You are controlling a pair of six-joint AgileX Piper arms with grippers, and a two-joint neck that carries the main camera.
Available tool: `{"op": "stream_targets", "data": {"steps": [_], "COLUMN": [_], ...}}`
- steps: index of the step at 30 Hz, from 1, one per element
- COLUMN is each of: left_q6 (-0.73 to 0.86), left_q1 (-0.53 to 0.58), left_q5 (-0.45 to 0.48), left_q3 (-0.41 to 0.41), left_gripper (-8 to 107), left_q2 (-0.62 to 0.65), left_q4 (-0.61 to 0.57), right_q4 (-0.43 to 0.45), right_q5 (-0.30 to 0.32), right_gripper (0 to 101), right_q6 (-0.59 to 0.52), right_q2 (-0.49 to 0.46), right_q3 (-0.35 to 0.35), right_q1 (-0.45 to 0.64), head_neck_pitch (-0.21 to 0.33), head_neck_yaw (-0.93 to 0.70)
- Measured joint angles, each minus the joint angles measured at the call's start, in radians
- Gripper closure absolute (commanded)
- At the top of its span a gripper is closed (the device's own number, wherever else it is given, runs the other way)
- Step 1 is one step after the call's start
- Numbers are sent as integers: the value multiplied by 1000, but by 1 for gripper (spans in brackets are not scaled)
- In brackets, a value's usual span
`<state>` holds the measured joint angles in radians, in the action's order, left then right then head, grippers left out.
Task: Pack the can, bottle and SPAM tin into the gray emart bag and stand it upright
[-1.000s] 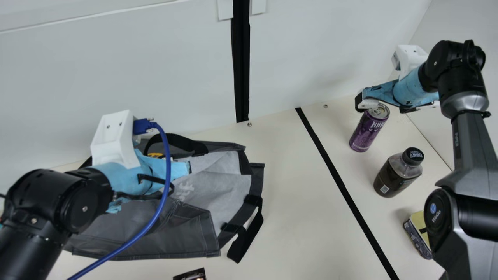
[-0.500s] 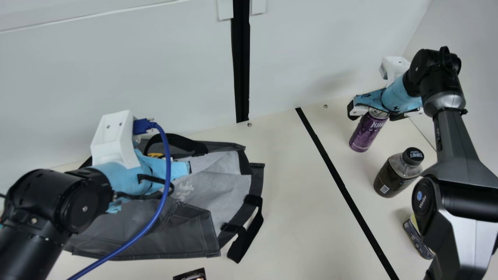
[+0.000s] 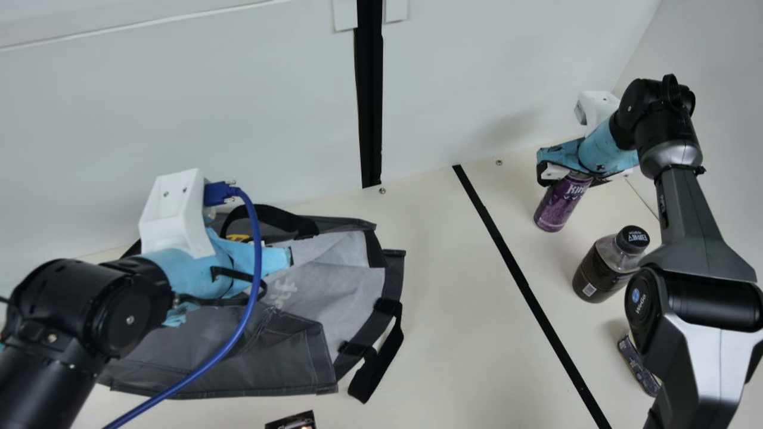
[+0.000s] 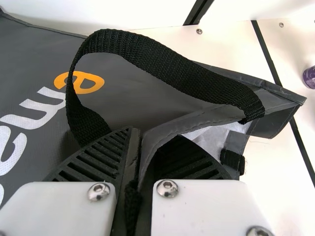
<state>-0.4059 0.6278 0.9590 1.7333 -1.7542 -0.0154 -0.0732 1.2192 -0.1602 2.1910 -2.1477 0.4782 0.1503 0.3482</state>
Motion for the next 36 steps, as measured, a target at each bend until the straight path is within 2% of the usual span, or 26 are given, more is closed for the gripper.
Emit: {"op": "stream_targets", "data": {"steps": [18,27,36], "left_q6": [0,0,0], "left_q1": [0,0,0], "left_q5": [0,0,0], "left_q3": [0,0,0], "left_gripper": [107,107,107], "left_q2": [0,0,0], "left_q4": [0,0,0], "right_q4": [-28,-61,-89], "right_q5": [1,3,2], "right_gripper": [101,101,101], "right_q6": [-76,-132,-176], "right_q2": [-51,-113,-200], "right_q3": [3,54,136], "right_q1": [-2,-4,-16], "head_neck_pitch": [0,2,0], "head_neck_yaw": [0,0,0]}}
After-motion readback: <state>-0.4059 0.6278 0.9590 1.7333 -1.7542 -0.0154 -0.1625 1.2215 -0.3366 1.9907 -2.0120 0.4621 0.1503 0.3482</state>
